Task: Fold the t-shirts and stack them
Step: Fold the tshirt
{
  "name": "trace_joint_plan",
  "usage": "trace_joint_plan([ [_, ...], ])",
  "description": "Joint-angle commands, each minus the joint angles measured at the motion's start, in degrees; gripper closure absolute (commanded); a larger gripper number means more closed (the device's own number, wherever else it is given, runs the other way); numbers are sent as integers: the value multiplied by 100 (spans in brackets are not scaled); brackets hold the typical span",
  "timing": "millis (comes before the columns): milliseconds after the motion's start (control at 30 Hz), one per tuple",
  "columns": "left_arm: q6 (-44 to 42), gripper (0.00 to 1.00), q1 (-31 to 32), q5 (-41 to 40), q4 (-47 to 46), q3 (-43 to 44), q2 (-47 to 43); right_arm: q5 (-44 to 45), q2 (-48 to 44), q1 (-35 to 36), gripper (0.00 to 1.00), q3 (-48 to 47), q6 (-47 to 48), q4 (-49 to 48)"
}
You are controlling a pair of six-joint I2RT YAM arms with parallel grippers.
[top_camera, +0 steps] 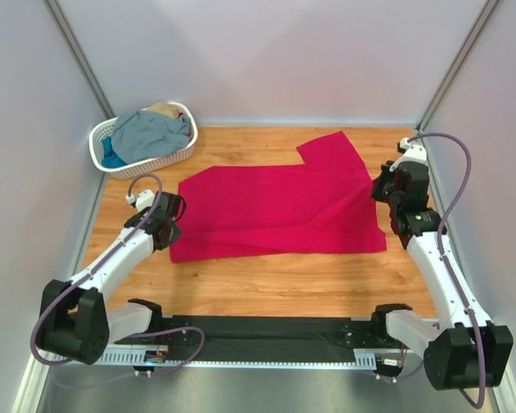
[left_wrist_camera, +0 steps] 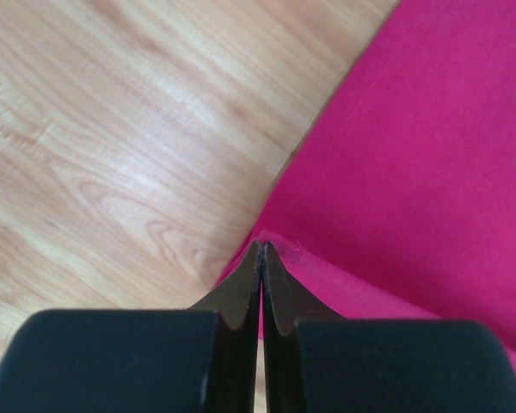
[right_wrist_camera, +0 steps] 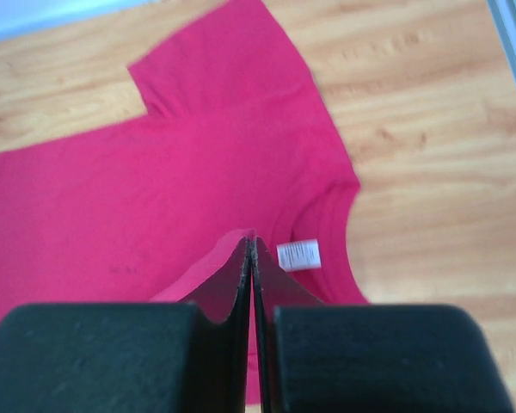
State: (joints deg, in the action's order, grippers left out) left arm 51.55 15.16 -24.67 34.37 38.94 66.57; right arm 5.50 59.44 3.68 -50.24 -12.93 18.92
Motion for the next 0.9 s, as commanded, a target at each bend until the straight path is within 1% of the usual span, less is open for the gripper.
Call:
trace_joint_plan([
  [0,118,100,-48,-276,-203,342,330,-400,190,10,100,-3,571,-1355],
  [167,48,100,-48,-363,-238,658,927,-453,779,10,100,-48,844,-1645],
  [433,-180,100,-48,-609,-299,1141,1596,-392,1693,10,100,-205,818,-1839],
  [567,-286,100,-48,-662,-308,1397,1912,-14,2211,18,100,-539,958,-1585],
  [633,-216,100,-48,-750,-90,1599,2053,135,2536,10,97,-864,959,-1340],
  [667,-120,94,-48,-802,60,1686,2245,171,2624,10,94,-987,941,-1216],
  [700,-58,88,-48,-925,218,1887,2334,215,2765,10,84,-1292,898,-1076],
  [733,4,78,-48,-987,593,2002,2430,267,2801,10,79,-1443,784,-674],
  [767,170,50,-48,-1066,797,2117,2579,355,2810,18,72,-1593,635,-418],
  [800,197,42,-48,-1136,999,2335,2624,477,2810,1,59,-1751,442,-137],
  [833,163,38,-48,-1198,1193,2390,2607,740,2819,-8,54,-1996,-108,606],
  [867,67,29,-48,-1216,1230,2425,2564,812,2819,-34,51,-2094,-348,1013],
])
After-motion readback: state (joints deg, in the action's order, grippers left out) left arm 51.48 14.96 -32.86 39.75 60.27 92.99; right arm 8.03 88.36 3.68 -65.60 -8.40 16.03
